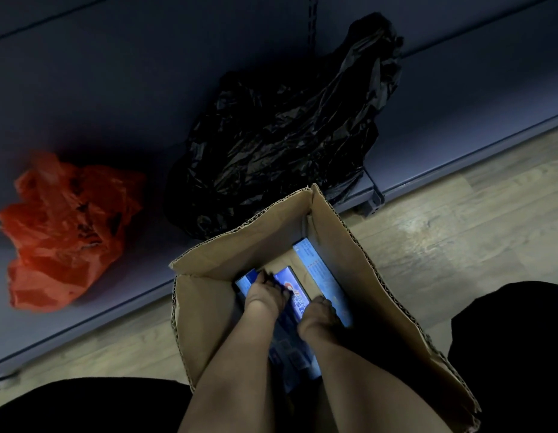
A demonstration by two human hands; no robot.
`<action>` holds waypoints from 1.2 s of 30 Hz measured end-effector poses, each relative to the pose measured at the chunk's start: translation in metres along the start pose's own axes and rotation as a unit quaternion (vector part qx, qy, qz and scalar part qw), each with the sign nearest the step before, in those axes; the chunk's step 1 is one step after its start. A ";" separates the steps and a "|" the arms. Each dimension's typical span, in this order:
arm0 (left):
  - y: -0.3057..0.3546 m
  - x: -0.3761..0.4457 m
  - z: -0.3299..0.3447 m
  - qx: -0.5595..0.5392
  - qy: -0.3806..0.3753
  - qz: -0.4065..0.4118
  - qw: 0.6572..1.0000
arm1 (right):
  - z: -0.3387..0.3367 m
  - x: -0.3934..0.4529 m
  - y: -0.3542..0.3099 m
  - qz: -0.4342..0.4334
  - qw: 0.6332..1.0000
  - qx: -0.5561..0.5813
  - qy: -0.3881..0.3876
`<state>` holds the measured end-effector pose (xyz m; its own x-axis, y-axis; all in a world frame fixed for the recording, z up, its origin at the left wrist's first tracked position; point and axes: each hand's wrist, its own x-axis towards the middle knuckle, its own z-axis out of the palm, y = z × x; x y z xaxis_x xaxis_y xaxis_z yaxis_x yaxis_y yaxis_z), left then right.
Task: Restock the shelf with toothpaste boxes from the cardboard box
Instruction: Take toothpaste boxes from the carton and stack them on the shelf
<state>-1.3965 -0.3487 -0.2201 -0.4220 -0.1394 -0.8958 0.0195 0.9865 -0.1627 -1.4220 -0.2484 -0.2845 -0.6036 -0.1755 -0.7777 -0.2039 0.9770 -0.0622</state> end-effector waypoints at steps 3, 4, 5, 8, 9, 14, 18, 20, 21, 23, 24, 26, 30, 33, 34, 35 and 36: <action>0.000 0.002 0.001 -0.005 -0.002 0.003 1.000 | -0.006 -0.003 -0.003 0.010 1.000 0.007 -0.002; -0.001 0.001 0.001 -0.008 -0.003 0.005 1.000 | -0.007 -0.002 -0.002 0.007 1.000 0.005 -0.001; -0.001 0.001 0.001 -0.011 -0.003 0.007 1.000 | -0.007 -0.003 -0.002 0.007 1.000 -0.002 0.000; 0.001 0.000 0.001 -0.013 -0.007 0.012 1.000 | -0.007 -0.008 -0.004 0.003 1.000 -0.028 -0.009; 0.001 -0.003 0.001 -0.015 0.000 0.014 1.000 | -0.007 -0.013 -0.006 0.006 1.000 -0.020 -0.004; -0.004 -0.038 -0.018 -0.017 0.095 0.009 0.995 | -0.035 -0.035 -0.015 -0.002 0.999 0.035 0.038; -0.011 -0.089 -0.041 -0.027 0.154 0.001 0.988 | -0.089 -0.071 -0.012 -0.023 0.999 0.040 0.019; -0.011 -0.124 -0.055 -0.025 0.176 0.000 0.984 | -0.118 -0.097 -0.006 -0.032 0.998 0.011 0.047; -0.010 -0.143 -0.061 -0.023 0.190 -0.004 0.982 | -0.131 -0.112 -0.003 -0.040 0.998 0.005 0.057; -0.009 -0.183 -0.075 -0.035 0.216 -0.016 0.976 | -0.157 -0.144 -0.001 -0.049 0.997 0.007 0.060; -0.009 -0.204 -0.081 -0.042 0.225 -0.022 0.973 | -0.169 -0.161 -0.001 -0.050 0.997 0.014 0.061; -0.013 -0.246 -0.090 -0.055 0.235 -0.036 0.970 | -0.193 -0.199 -0.002 -0.057 0.996 0.015 0.066; -0.024 -0.336 -0.106 -0.105 0.262 -0.055 0.958 | -0.238 -0.278 0.001 -0.073 0.993 -0.020 0.094; -0.032 -0.404 -0.125 -0.113 0.275 -0.065 0.953 | -0.278 -0.337 0.005 -0.089 0.989 -0.044 0.107; -0.034 -0.426 -0.132 -0.114 0.281 -0.071 0.950 | -0.292 -0.356 0.007 -0.097 0.988 -0.048 0.110; -0.035 -0.447 -0.139 -0.115 0.286 -0.078 0.948 | -0.306 -0.374 0.008 -0.106 0.986 -0.054 0.116; -0.037 -0.467 -0.147 -0.117 0.292 -0.087 0.945 | -0.322 -0.391 0.010 -0.115 0.983 -0.063 0.125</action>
<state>-1.3332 -0.3073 0.2653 -0.8299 -0.2968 -0.4724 -0.2678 0.9548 -0.1293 -1.4358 -0.2093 0.2205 -0.6978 -0.4309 -0.5721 -0.4429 0.8874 -0.1281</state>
